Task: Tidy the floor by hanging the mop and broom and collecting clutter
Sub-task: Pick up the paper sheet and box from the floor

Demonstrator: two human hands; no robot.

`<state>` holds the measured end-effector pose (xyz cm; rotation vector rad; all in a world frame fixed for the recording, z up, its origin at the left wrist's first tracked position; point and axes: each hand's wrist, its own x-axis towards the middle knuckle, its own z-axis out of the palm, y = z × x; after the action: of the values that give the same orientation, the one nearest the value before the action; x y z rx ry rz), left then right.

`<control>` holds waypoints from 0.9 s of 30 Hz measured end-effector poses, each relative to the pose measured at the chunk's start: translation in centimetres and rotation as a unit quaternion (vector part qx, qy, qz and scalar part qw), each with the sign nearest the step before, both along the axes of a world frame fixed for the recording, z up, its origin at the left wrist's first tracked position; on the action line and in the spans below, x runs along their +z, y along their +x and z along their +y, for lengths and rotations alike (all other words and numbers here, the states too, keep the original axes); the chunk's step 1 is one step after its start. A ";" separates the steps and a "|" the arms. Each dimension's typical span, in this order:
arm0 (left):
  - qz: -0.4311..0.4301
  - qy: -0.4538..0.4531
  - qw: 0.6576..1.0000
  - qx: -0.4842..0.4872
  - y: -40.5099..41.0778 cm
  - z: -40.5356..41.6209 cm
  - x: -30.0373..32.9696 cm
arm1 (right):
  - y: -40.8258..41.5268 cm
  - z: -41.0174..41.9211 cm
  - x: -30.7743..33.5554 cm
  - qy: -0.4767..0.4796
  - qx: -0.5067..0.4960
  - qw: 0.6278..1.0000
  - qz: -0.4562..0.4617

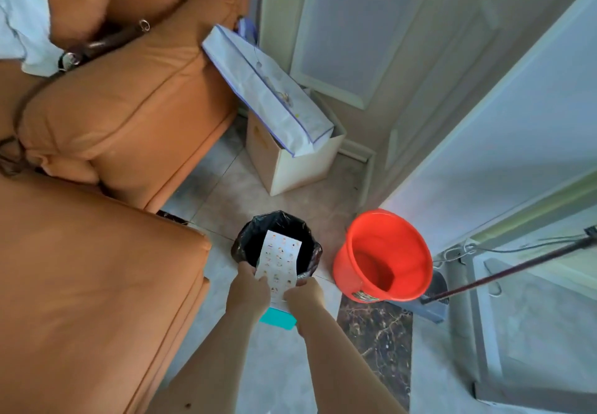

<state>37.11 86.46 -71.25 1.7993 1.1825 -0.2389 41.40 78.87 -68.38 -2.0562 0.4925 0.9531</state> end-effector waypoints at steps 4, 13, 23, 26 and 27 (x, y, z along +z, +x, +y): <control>0.026 -0.005 1.000 -0.008 2.6 0.9 -2.0 | 2.4 0.9 -2.1 0.004 -0.021 1.000 0.008; 0.078 -0.053 0.996 0.001 7.5 2.5 -5.9 | 7.9 2.9 -8.3 -0.056 0.032 0.997 0.037; 0.085 -0.069 0.992 0.060 11.9 4.6 -10.0 | 13.5 4.7 -12.6 -0.126 0.120 0.985 0.017; 0.089 -0.070 0.992 0.046 12.2 5.3 -10.2 | 13.8 5.0 -12.3 -0.130 0.126 0.983 0.026; 0.088 -0.070 0.993 0.037 12.3 5.4 -10.2 | 13.7 5.1 -12.1 -0.125 0.122 0.984 0.031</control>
<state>49.37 91.82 -81.41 1.6343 1.3195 -0.4351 55.13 83.93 -80.51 -2.3586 0.4159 1.1517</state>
